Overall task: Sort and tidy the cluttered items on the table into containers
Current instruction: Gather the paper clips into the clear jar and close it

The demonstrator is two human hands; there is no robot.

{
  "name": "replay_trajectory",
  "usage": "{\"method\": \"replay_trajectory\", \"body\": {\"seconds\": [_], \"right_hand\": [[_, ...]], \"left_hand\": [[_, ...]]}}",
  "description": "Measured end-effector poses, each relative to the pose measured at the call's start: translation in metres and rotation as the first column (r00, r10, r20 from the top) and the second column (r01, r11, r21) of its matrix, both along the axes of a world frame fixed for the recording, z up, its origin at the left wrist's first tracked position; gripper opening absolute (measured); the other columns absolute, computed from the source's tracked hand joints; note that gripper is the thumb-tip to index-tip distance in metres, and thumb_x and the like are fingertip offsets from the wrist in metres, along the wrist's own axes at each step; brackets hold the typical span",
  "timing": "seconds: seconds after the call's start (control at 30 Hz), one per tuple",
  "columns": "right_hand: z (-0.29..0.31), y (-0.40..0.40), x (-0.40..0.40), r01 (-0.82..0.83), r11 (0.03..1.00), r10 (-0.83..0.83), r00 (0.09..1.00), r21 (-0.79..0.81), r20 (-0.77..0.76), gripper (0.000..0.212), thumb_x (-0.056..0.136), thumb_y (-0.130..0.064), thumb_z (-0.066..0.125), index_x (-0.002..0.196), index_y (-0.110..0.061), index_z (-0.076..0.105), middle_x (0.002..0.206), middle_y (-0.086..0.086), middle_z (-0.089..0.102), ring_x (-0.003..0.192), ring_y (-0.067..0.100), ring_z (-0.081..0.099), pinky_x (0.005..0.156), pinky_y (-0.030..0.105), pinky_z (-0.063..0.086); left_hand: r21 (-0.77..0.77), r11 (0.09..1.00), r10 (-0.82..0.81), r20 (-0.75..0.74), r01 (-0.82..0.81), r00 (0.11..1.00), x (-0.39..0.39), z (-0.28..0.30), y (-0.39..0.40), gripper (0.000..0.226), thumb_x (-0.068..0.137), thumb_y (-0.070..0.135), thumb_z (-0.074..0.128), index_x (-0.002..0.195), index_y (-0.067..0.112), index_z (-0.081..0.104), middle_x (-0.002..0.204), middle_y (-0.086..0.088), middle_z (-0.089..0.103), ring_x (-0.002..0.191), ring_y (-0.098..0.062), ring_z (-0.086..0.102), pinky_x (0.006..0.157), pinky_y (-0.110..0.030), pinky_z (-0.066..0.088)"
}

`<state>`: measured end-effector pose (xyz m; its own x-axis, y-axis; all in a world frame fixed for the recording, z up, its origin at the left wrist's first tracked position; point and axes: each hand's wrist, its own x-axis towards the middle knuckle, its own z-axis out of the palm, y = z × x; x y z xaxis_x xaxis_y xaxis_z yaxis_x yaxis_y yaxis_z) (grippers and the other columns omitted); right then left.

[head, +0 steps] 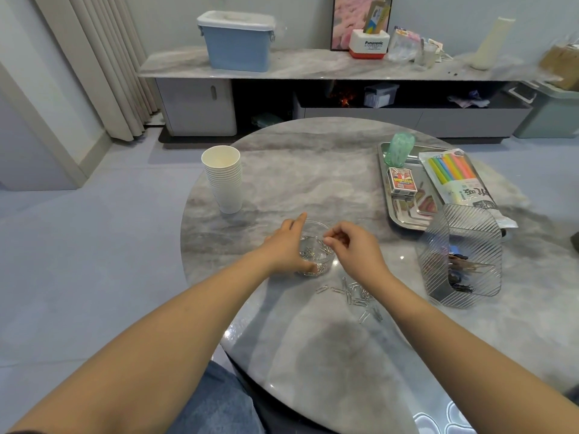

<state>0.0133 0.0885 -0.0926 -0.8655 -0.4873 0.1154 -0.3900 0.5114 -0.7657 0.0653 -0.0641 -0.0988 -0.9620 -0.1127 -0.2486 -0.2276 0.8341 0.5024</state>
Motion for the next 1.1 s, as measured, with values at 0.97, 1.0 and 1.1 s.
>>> {"method": "replay_trajectory", "body": {"seconds": [0.97, 1.0, 1.1], "right_hand": [[-0.056, 0.052, 0.012, -0.056, 0.900, 0.060, 0.998, 0.431, 0.006, 0.013, 0.090, -0.010, 0.055, 0.080, -0.018, 0.050, 0.090, 0.005, 0.054, 0.090, 0.023, 0.053, 0.068, 0.024, 0.031], [-0.054, 0.052, 0.011, -0.044, 0.916, 0.039, 0.999, 0.399, 0.020, 0.016, 0.089, -0.009, 0.056, 0.078, -0.019, 0.050, 0.089, 0.005, 0.055, 0.087, 0.022, 0.053, 0.067, 0.023, 0.031], [-0.038, 0.044, 0.009, 0.016, 0.973, -0.022, 0.999, 0.228, 0.024, 0.017, 0.088, -0.009, 0.058, 0.075, -0.019, 0.052, 0.082, 0.002, 0.056, 0.075, 0.014, 0.049, 0.061, 0.016, 0.029]], "left_hand": [[0.029, 1.000, 0.000, -0.013, 0.001, 1.000, -0.004, -0.003, 0.001, 0.113, 0.073, 0.037, 0.077, 0.151, 0.020, -0.004, 0.156, -0.003, 0.008, 0.140, -0.023, 0.024, 0.111, -0.035, 0.029], [0.033, 0.999, -0.001, -0.012, 0.001, 1.000, -0.004, -0.004, 0.001, 0.113, 0.074, 0.037, 0.077, 0.151, 0.020, -0.004, 0.156, -0.003, 0.008, 0.140, -0.023, 0.024, 0.110, -0.034, 0.029], [0.043, 0.999, 0.000, -0.016, 0.001, 1.000, -0.004, -0.005, 0.000, 0.114, 0.073, 0.037, 0.077, 0.151, 0.020, -0.003, 0.155, -0.004, 0.008, 0.140, -0.023, 0.023, 0.109, -0.032, 0.029]]}}
